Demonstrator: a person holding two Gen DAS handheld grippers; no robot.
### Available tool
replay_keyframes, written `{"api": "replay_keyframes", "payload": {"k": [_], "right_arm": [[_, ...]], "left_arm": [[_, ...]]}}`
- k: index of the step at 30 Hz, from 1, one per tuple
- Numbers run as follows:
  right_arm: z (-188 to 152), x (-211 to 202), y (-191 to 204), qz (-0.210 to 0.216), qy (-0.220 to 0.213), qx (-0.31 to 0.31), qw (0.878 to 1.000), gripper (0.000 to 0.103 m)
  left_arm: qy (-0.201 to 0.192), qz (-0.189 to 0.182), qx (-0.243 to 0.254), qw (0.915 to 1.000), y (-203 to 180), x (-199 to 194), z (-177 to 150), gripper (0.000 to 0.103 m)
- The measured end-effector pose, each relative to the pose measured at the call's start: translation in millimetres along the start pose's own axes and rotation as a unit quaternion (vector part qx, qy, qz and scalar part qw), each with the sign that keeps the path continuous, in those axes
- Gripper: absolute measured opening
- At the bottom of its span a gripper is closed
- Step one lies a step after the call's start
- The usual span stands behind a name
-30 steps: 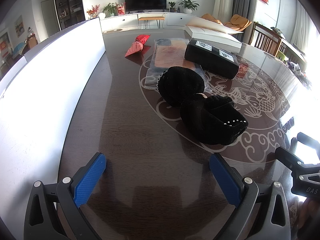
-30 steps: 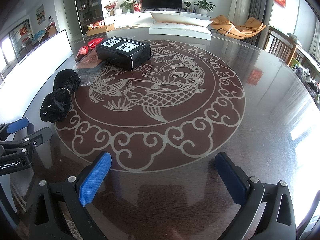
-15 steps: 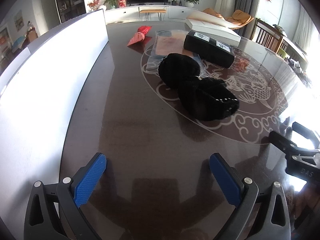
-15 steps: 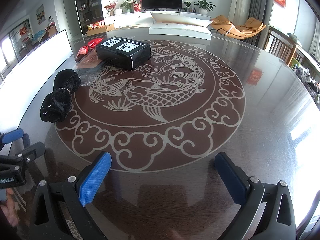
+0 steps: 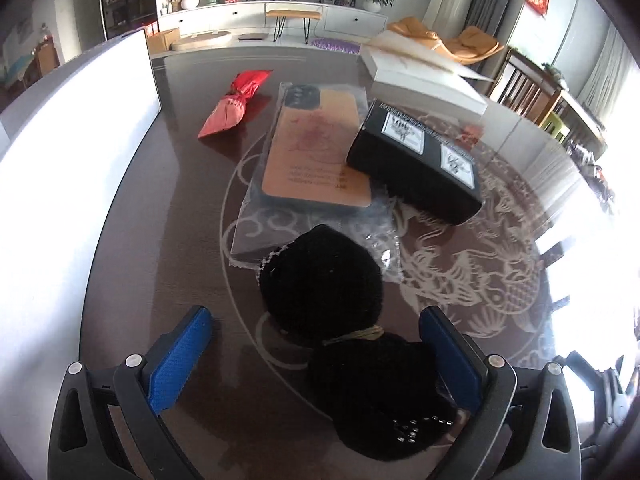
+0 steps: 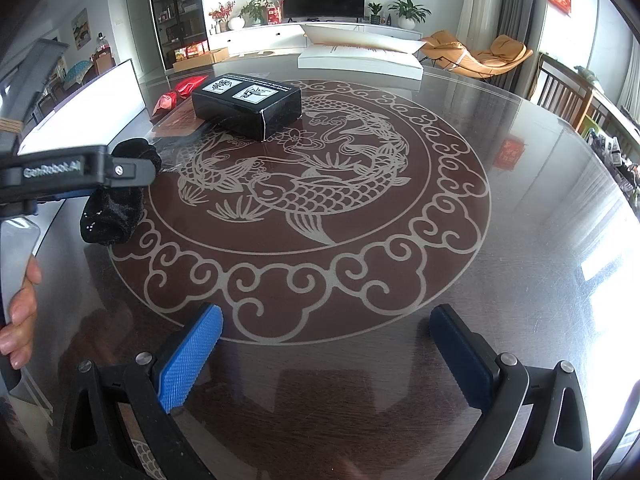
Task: Organize objects
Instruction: 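Lower the left gripper onto the black beaded knit hat and close it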
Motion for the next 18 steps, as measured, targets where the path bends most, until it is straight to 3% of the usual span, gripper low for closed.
{"api": "replay_keyframes", "payload": {"k": [3, 11, 15, 16, 18], "right_arm": [[0, 0, 0, 0.000, 0.000, 0.000, 1.000, 0.103], [0, 0, 0, 0.000, 0.000, 0.000, 1.000, 0.103], [0, 0, 0, 0.000, 0.000, 0.000, 1.000, 0.103], [0, 0, 0, 0.000, 0.000, 0.000, 1.000, 0.103], [0, 0, 0, 0.000, 0.000, 0.000, 1.000, 0.103]], "left_arm": [[0.004, 0.040, 0.041, 0.9983, -2, 7, -5, 0.103], [-0.031, 0.031, 0.060, 0.9972, 0, 6, -8, 0.103], [-0.019, 0.024, 0.074, 0.9968, -1, 6, -4, 0.103], [-0.024, 0.026, 0.073, 0.9967, 0, 4, -5, 0.101], [-0.045, 0.028, 0.074, 0.9959, 2, -5, -8, 0.079]]}}
Point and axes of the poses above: each gripper's, at about its wrist camera, not at the fingertips, and x roughly the way its jaws point, y to its left, z to its top, the point moved 7 cm from there along x, roughly the way its jaws point, and after that the axes turned 9 degrees about -z, right-handed, at the moved point
